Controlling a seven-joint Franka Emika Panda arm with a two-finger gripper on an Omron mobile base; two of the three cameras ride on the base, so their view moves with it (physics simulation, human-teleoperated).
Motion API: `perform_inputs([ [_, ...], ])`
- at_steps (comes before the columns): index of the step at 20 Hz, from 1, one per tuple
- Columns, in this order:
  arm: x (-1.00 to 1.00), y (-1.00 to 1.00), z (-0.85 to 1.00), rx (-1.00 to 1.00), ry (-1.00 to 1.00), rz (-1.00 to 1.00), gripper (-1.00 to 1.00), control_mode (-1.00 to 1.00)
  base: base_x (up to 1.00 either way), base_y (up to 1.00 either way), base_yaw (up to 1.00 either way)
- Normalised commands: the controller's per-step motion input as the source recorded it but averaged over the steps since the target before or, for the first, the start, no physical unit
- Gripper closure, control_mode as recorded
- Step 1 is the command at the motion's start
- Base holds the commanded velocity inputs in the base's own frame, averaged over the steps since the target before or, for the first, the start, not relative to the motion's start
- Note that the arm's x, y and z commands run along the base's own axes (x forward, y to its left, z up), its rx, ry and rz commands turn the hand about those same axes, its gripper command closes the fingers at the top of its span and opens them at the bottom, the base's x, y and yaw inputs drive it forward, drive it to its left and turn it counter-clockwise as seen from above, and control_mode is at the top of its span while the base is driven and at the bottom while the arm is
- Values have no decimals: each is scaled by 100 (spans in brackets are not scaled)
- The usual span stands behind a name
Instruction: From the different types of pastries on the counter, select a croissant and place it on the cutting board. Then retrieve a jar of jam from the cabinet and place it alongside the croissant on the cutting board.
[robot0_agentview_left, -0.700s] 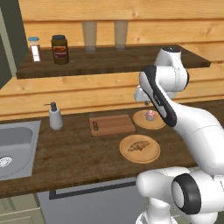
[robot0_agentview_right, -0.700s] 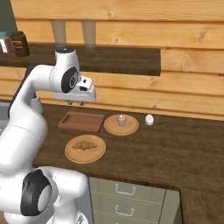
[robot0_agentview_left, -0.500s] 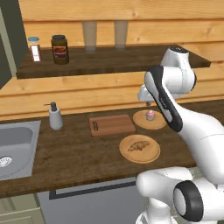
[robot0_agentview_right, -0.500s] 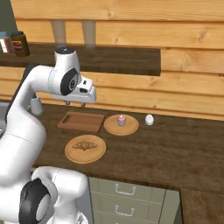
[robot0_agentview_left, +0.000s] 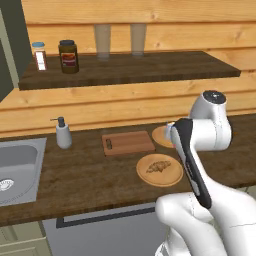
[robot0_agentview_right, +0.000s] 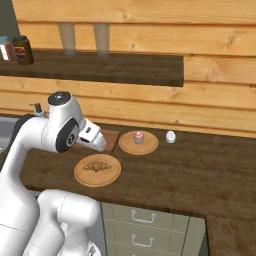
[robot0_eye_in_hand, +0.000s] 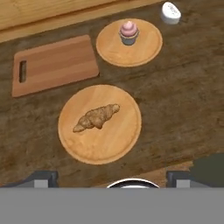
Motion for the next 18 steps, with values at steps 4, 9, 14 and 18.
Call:
perform_inputs([
  [4, 0, 0, -39, 0, 34, -66, -100, -100, 0, 0, 0],
  [9, 2, 0, -26, 4, 19, -31, -100, -100, 0, 0, 0],
  [14, 14, 2, -17, 5, 1, 0, -100, -100, 0, 0, 0],
  [18, 41, 22, -67, 11, -1, 3, -100, -100, 0, 0, 0],
])
